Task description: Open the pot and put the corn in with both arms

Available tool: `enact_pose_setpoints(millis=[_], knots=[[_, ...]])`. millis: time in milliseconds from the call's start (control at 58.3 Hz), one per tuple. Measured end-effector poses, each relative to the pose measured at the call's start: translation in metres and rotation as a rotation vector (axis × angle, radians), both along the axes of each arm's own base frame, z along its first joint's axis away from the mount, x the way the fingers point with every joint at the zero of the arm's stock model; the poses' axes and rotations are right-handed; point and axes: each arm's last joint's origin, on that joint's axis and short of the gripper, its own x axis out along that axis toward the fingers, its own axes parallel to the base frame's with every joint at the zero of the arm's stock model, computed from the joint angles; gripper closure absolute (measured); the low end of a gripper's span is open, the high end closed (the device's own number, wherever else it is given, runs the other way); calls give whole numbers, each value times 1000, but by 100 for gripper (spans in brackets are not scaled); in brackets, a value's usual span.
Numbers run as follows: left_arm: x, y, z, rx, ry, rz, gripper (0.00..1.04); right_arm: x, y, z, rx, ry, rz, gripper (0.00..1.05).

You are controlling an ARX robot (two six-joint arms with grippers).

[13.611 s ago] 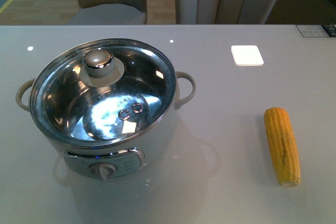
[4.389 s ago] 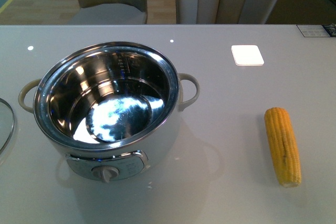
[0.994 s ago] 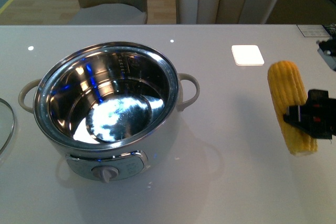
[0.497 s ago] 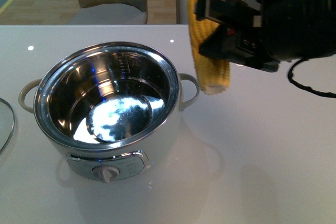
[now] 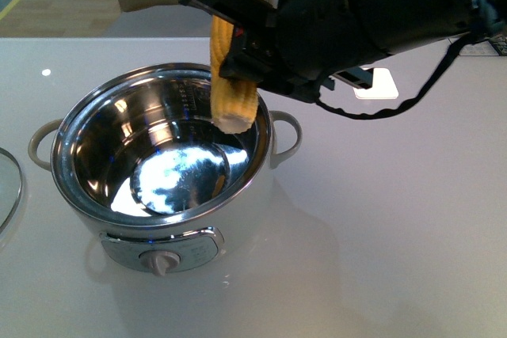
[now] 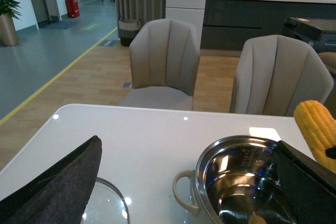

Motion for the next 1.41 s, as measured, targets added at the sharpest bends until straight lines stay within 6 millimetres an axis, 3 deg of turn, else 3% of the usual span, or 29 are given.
enact_pose_setpoints(millis=[171, 669, 943, 1183, 1406], knots=[[0, 0, 0, 0, 0, 0, 7, 3, 18, -7, 19, 37, 7, 91], [0, 0, 0, 0, 0, 0, 7, 6, 48, -34, -5, 130, 27, 91], [0, 0, 0, 0, 0, 0, 7, 1, 50, -45, -22, 189, 18, 46], [0, 0, 0, 0, 0, 0, 7, 5, 30, -35, 29, 182, -52, 9], [0, 0, 0, 0, 0, 0, 7, -2, -21, 6, 94, 81, -164, 9]])
